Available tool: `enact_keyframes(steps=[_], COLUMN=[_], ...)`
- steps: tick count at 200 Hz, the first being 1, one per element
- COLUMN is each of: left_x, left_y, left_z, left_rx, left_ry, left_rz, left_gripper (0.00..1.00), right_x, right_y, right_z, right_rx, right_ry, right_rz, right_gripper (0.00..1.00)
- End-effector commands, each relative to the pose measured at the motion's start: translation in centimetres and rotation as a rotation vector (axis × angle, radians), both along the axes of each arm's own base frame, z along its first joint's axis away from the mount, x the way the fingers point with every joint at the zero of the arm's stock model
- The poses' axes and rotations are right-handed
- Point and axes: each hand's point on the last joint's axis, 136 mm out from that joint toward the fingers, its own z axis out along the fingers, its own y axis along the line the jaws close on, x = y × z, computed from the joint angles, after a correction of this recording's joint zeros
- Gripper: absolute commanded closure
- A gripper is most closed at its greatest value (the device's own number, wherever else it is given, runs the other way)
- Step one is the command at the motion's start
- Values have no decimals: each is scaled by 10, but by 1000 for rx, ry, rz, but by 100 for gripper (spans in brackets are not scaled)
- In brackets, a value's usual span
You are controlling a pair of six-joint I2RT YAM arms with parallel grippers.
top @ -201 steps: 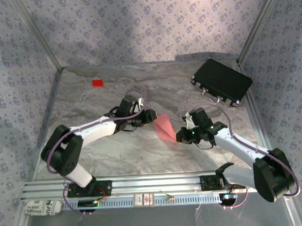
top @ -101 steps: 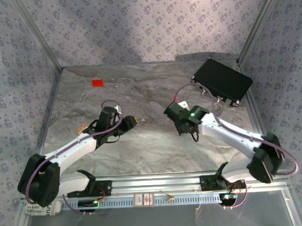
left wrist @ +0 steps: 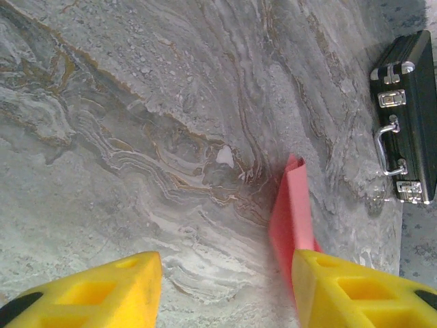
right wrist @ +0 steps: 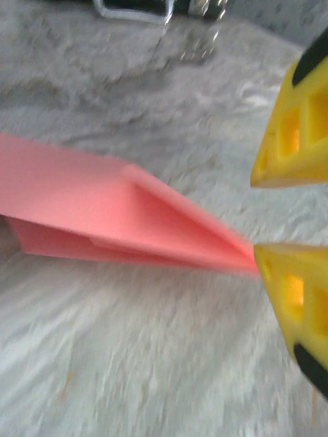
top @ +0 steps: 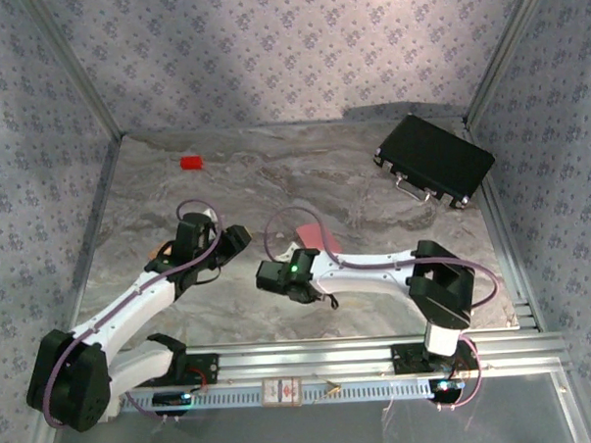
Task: Fold a paper plane with a square sheet of paper (pick it up from the middle)
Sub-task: Turn over the paper at the center of the table, then rotate the paper at the center of the table.
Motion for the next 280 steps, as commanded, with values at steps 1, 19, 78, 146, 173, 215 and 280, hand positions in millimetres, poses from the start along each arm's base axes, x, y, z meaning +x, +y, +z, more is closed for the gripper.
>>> enact_keyframes(steps=[1,19,78,146,173,215,280], left_x=[-7,-8,-8,-8,-8,-2,14], left_y=[1,-2,-24,-52,-61,-79,-121], left_z=[-5,-7,-14,-26,-28,-26,-29], left_rx=[-7,-18,-88,-114,-132,-170,-183], left_ry=[29,42,78,125,132,140,177], left_rz=[-9,-24,-92,-172,-194,-233,-321], left_gripper=[47,47,67,80,81,85,90], right_x=[-1,3,37,32,26,12,4], right_y=[21,17,-8,-3,-10,-3,36], right_z=[16,18,-8,-63,-81,-99,-80], right_rx=[258,486,1060,1057,1024,1069,1262], right_ry=[72,151,441,593,618,605,500], right_rz=[-26,-98,-372,-500,-607,-812,-967], right_gripper=[63,55,87,92,92,91,91])
